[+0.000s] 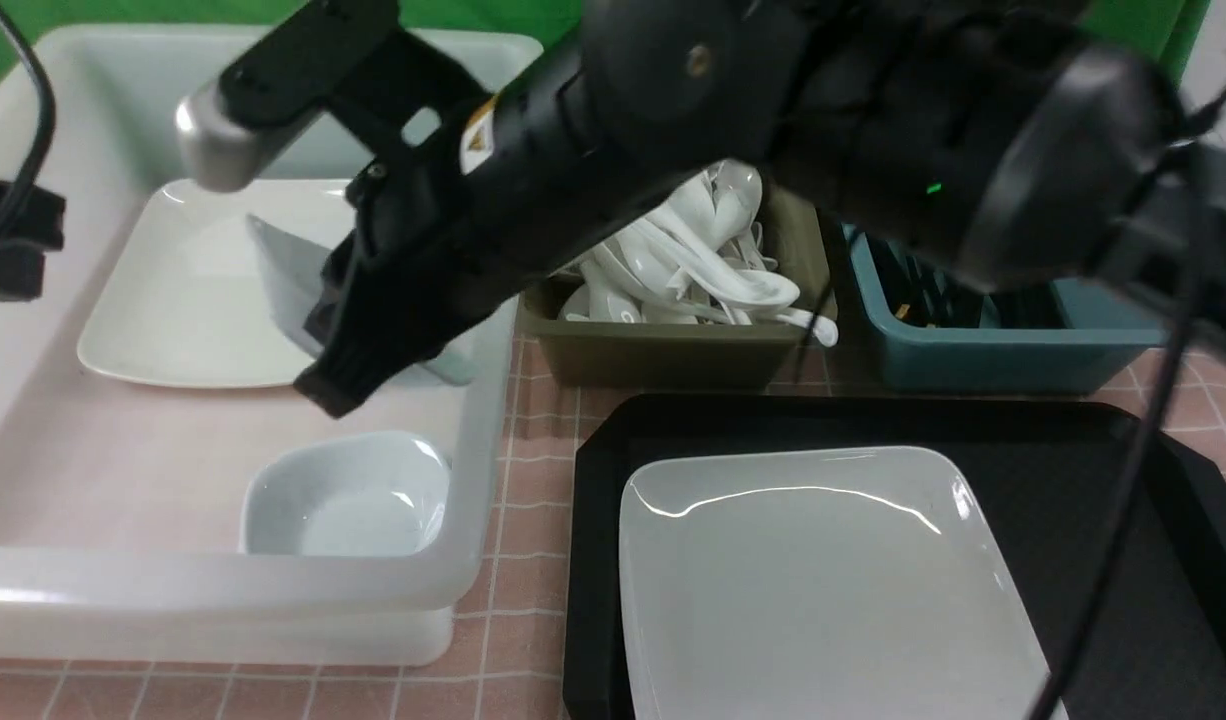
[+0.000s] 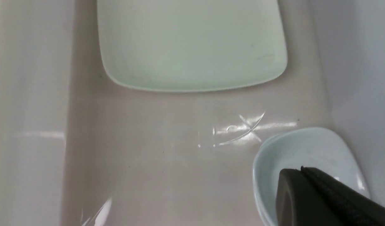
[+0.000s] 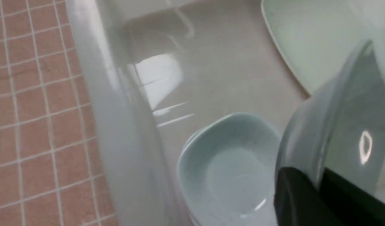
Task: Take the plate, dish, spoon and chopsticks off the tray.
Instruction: Use the right arm to put the small plate into the large storage box on the left, then use the right arm to grab a plate from the dinner plate
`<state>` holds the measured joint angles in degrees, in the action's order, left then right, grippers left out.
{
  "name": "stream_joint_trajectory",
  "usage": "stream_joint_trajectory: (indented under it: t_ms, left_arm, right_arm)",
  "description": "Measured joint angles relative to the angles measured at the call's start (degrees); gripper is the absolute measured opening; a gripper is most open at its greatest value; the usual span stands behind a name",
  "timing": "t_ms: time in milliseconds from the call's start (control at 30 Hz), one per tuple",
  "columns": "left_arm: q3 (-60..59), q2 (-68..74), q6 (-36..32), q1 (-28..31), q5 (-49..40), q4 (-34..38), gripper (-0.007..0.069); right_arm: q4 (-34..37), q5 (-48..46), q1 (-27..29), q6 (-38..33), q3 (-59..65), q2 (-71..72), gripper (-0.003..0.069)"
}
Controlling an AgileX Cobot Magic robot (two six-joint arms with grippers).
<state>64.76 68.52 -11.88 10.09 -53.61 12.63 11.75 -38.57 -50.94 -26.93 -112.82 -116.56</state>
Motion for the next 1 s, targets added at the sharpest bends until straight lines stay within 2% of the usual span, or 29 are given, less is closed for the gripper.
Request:
stream_joint_trajectory:
  t_ms: [267, 433, 533, 633, 733, 867, 1000]
  left_arm:
    - [-6.42, -0.19, -6.21, 0.09, -0.2, 6.15, 0.0]
    - [-6.89, -0.25, -7.27, 0.09, 0.35, 6.95, 0.0]
    - [-6.89, -0.3, -7.27, 0.09, 0.45, 7.06, 0.0]
    - [-6.89, -0.3, -7.33, 0.09, 0.89, 7.06, 0.0]
    - [-6.89, -0.36, -7.48, 0.09, 1.23, 7.06, 0.0]
    - [-6.89, -0.36, -7.65, 0.09, 1.23, 7.21, 0.0]
    - [-6.89, -0.36, -7.99, 0.09, 0.75, 8.88, 0.0]
  right_arm:
    - [-0.16, 0.49, -0.8, -0.52, -1.08, -9.19, 0.0079]
    - [-0.16, 1.02, -0.84, -0.56, -1.15, -9.51, 0.0099]
    - [-0.1, 1.06, -0.84, -0.38, -1.15, -9.51, 0.0186]
    - [-0.1, 1.01, -1.06, -0.32, -1.26, -9.51, 0.0346]
    - [-0.1, -0.56, -1.38, 0.0, -1.64, -8.97, 0.0454]
    - [-0.43, -2.89, -1.37, 0.4, -2.67, -6.48, 0.0479]
    - [-3.92, -6.38, -1.08, 0.84, -3.35, -0.65, 0.0459]
